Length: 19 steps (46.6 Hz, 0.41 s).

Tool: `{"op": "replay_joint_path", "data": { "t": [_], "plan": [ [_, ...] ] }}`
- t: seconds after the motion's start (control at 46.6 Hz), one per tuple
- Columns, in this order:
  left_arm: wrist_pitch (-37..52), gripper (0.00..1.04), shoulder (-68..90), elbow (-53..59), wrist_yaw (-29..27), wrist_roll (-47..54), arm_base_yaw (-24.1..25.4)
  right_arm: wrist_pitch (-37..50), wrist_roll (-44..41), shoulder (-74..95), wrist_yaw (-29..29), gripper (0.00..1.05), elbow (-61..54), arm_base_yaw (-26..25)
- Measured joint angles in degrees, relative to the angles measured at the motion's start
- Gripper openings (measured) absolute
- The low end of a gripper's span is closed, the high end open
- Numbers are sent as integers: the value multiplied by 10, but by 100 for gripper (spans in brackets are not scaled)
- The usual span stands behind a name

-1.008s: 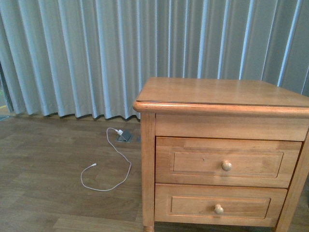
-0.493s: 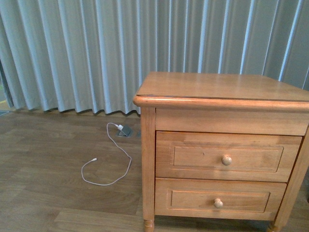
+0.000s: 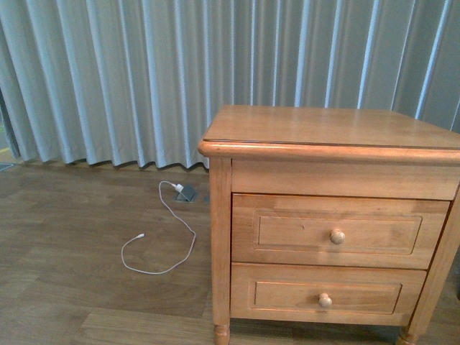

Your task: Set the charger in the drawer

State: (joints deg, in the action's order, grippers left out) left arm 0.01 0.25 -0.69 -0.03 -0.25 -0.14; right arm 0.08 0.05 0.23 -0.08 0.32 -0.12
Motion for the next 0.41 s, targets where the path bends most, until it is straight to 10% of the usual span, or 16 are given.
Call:
{"op": "replay_joint_path", "data": {
  "t": [0.407],
  "plan": [
    [0,99,0,0,0,0,0,0,-1,0,0,65,0,0]
  ]
}}
